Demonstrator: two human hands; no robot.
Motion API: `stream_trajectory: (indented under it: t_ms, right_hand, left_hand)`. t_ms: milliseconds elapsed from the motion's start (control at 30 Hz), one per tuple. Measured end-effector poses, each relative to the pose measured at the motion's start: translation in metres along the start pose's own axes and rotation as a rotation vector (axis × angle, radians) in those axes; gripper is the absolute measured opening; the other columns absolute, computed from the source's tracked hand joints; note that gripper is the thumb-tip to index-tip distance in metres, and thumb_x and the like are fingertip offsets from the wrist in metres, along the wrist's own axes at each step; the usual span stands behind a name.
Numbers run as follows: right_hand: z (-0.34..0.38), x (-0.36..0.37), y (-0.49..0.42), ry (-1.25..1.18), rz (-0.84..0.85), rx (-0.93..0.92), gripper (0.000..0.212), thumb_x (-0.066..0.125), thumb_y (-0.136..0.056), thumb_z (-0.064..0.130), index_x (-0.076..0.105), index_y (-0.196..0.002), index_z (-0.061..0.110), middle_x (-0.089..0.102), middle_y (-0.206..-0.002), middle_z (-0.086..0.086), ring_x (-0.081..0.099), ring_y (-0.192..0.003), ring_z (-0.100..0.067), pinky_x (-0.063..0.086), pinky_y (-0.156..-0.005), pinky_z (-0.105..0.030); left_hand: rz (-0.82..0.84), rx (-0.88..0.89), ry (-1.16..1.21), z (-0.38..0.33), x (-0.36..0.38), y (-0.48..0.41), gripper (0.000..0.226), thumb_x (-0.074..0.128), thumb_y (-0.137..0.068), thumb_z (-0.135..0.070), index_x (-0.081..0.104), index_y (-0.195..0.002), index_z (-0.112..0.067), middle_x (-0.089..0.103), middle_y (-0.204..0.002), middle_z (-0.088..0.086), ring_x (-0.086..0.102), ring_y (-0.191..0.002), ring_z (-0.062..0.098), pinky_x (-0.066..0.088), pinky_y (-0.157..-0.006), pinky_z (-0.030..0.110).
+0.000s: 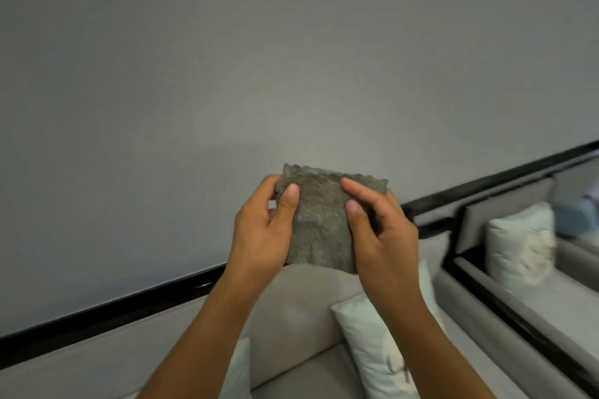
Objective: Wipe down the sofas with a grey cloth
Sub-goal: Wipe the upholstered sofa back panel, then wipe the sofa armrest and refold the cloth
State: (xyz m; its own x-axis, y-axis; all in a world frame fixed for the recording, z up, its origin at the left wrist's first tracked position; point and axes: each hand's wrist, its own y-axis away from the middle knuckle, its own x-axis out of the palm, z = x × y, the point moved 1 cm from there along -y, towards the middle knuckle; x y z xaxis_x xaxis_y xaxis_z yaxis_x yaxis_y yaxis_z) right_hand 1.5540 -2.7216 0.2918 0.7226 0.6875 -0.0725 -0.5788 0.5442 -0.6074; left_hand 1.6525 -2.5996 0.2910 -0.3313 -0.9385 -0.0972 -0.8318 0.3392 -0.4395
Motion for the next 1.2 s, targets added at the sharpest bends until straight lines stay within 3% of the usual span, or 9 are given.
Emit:
stream_trajectory:
  t_ms: [267,433,500,633,733,833,967,1100,1200]
  right_hand:
    - [0.115,-0.15,0.064,0.367,-0.265,-0.094,0.029,0.057,-0.099,0.008,0.069,-0.122,0.021,0.064,-0.113,0.003,0.057,-0.108,0.005,0.04,-0.092,-0.007]
    - [0.14,-0.229,0.126,0.476,-0.383,-0.032,0.029,0.054,-0.101,0.011,0.067,-0.126,0.02,0.061,-0.114,0.007,0.056,-0.11,0.003,0.041,-0.093,-0.008]
    - [0.143,-0.259,0.145,0.502,-0.428,-0.018,0.029,0.054,-0.101,0.011,0.066,-0.126,0.02,0.061,-0.113,0.007,0.055,-0.109,0.006,0.039,-0.09,-0.005]
    - [0.148,-0.322,0.172,0.525,-0.49,0.024,0.03,0.054,-0.101,0.012,0.066,-0.127,0.021,0.059,-0.111,0.009,0.054,-0.106,0.007,0.041,-0.087,-0.005]
    - [0.149,-0.377,0.188,0.503,-0.526,0.047,0.03,0.055,-0.101,0.015,0.065,-0.127,0.024,0.059,-0.113,0.011,0.055,-0.109,0.005,0.043,-0.088,-0.007]
    - [0.144,-0.435,0.202,0.487,-0.543,0.067,0.03,0.058,-0.099,0.016,0.065,-0.126,0.027,0.059,-0.115,0.009,0.055,-0.111,0.004,0.043,-0.088,-0.006]
    - [0.133,-0.52,0.219,0.466,-0.515,0.11,0.031,0.061,-0.097,0.02,0.064,-0.126,0.03,0.057,-0.115,0.013,0.054,-0.111,0.005,0.044,-0.087,-0.006]
    - [0.122,-0.604,0.242,0.44,-0.522,0.15,0.032,0.062,-0.096,0.02,0.064,-0.124,0.035,0.058,-0.114,0.013,0.054,-0.11,0.007,0.043,-0.086,-0.004]
    - [0.108,-0.652,0.261,0.395,-0.553,0.21,0.031,0.061,-0.096,0.02,0.064,-0.121,0.039,0.058,-0.115,0.013,0.055,-0.11,0.007,0.045,-0.088,-0.005]
  left_hand:
    - [0.231,0.17,0.102,-0.111,0.097,0.095,0.023,0.046,-0.1,-0.05,0.062,-0.104,-0.033,0.071,-0.091,-0.009,0.068,-0.08,0.009,0.054,-0.069,0.023]
    - [0.379,0.177,0.179,-0.145,0.155,0.173,0.015,0.048,-0.106,-0.034,0.062,-0.109,-0.03,0.07,-0.09,-0.02,0.066,-0.088,-0.004,0.046,-0.07,0.007]
    - [0.429,0.175,0.207,-0.155,0.178,0.195,0.016,0.05,-0.106,-0.032,0.063,-0.114,-0.028,0.072,-0.093,-0.017,0.068,-0.092,-0.002,0.049,-0.071,0.01]
    - [0.487,0.161,0.247,-0.176,0.229,0.231,0.018,0.052,-0.105,-0.033,0.062,-0.119,-0.026,0.074,-0.097,-0.009,0.072,-0.09,0.007,0.06,-0.077,0.033]
    - [0.51,0.172,0.261,-0.189,0.277,0.261,0.02,0.054,-0.103,-0.038,0.06,-0.121,-0.032,0.074,-0.098,-0.007,0.072,-0.09,0.01,0.06,-0.078,0.04]
    - [0.543,0.163,0.305,-0.204,0.326,0.291,0.022,0.055,-0.101,-0.041,0.052,-0.122,-0.047,0.073,-0.108,-0.006,0.071,-0.101,0.008,0.061,-0.081,0.036]
    - [0.564,0.117,0.347,-0.225,0.395,0.334,0.033,0.057,-0.099,-0.033,0.049,-0.129,-0.045,0.071,-0.114,-0.003,0.072,-0.102,0.009,0.059,-0.073,0.025]
    - [0.577,0.12,0.28,-0.237,0.467,0.376,0.03,0.058,-0.097,-0.042,0.051,-0.124,-0.053,0.069,-0.114,-0.016,0.069,-0.106,0.008,0.061,-0.078,0.03]
    - [0.625,0.122,0.208,-0.238,0.514,0.403,0.02,0.056,-0.101,-0.046,0.055,-0.12,-0.05,0.067,-0.11,-0.018,0.068,-0.104,0.01,0.06,-0.08,0.035]
